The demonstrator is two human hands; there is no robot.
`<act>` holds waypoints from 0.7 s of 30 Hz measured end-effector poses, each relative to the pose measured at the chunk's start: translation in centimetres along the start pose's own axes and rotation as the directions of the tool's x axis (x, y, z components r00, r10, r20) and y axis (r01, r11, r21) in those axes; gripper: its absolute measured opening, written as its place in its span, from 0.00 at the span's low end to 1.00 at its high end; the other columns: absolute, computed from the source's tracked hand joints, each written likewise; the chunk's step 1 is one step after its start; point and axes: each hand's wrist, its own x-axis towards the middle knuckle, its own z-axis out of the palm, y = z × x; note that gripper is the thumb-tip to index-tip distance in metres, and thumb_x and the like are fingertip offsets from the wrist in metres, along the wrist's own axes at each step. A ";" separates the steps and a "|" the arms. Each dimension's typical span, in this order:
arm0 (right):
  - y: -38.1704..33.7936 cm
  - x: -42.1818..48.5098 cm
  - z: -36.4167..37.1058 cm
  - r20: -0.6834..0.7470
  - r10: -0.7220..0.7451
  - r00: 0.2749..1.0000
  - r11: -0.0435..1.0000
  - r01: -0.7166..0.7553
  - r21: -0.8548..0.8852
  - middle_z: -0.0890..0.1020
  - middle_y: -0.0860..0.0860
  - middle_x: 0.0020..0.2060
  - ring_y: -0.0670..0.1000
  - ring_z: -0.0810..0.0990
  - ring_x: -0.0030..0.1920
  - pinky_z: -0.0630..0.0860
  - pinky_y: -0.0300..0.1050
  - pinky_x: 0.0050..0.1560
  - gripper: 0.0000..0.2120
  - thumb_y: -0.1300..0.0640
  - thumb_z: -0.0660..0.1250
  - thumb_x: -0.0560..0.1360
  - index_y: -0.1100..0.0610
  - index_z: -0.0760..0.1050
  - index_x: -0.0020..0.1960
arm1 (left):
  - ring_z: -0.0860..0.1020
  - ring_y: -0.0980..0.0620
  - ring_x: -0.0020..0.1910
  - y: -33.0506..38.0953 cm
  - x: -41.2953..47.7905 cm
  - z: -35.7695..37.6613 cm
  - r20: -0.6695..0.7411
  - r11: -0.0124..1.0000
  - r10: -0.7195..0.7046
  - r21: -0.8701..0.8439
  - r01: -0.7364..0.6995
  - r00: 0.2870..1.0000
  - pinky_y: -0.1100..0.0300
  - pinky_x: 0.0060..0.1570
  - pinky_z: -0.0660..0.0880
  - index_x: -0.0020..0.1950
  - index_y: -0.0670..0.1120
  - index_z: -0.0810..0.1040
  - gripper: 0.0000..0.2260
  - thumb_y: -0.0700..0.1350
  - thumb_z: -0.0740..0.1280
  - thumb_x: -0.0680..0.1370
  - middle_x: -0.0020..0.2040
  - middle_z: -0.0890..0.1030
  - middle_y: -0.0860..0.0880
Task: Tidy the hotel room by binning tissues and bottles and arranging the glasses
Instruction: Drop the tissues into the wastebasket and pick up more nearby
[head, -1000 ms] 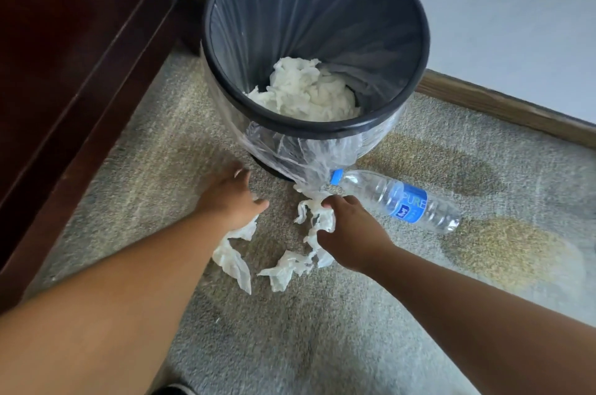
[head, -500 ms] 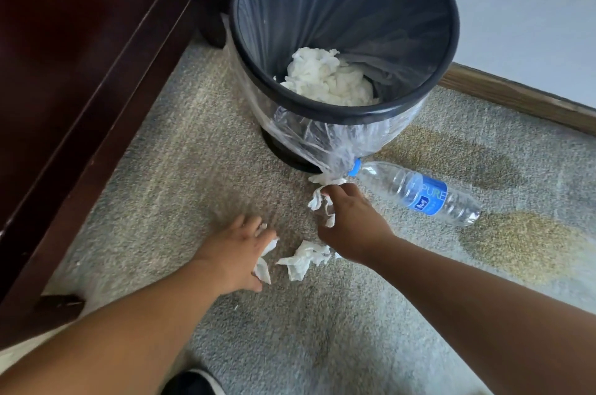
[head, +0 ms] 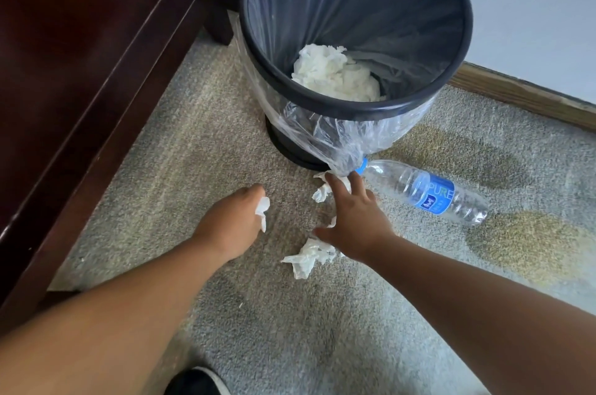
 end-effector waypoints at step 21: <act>0.4 1.8 0.9 0.043 0.089 0.995 0.988 -0.093 0.124 0.61 0.55 0.65 0.59 0.68 0.64 0.71 0.53 0.64 0.46 0.38 0.76 0.63 0.59 0.62 0.71 | 0.73 0.49 0.39 -0.8 -0.9 0.0 0.013 1.000 -0.013 -0.015 0.014 1.000 0.57 0.33 0.65 0.54 0.46 0.71 0.07 0.39 0.62 0.77 0.51 0.77 0.48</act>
